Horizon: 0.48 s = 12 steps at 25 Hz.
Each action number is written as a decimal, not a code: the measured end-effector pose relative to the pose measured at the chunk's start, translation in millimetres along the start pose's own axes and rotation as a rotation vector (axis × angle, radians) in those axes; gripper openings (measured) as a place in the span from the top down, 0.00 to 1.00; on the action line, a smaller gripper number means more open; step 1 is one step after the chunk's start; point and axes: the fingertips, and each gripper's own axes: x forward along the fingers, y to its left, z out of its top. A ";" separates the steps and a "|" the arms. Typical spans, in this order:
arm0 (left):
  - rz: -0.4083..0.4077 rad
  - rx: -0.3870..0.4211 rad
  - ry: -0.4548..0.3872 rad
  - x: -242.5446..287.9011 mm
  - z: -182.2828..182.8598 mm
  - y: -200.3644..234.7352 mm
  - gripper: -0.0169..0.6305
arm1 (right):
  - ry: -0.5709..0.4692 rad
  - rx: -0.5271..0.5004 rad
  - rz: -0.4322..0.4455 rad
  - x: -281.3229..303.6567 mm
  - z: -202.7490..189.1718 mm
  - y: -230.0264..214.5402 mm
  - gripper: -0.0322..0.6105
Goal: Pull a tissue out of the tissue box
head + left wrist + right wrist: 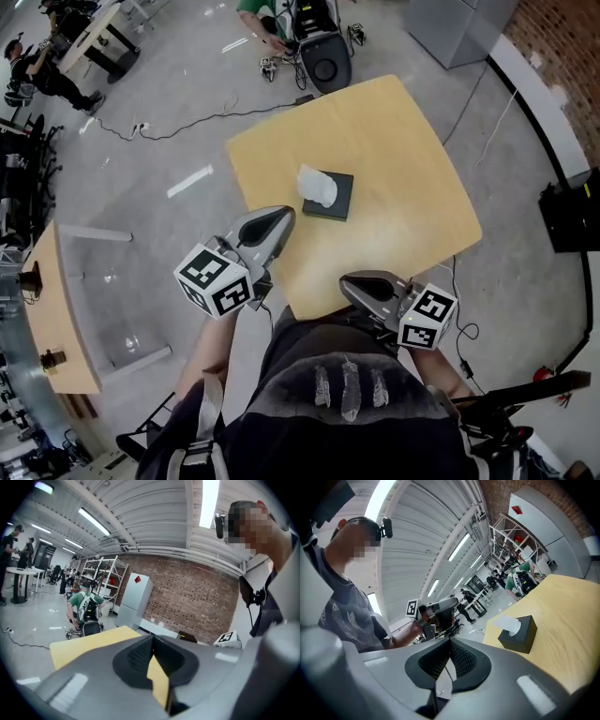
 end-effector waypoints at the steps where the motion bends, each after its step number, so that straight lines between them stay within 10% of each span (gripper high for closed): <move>1: -0.011 -0.013 0.013 4.4 -6.4 1.9 0.97 | 0.008 -0.002 -0.017 -3.4 -0.6 -0.7 0.95; 5: -0.019 -0.022 0.067 27.3 -24.7 19.8 0.97 | -0.014 0.025 -0.080 -18.5 3.4 -14.7 0.95; 12: 0.020 -0.126 0.083 51.8 -35.6 60.4 0.46 | -0.007 0.048 -0.110 -17.6 2.1 -23.7 0.95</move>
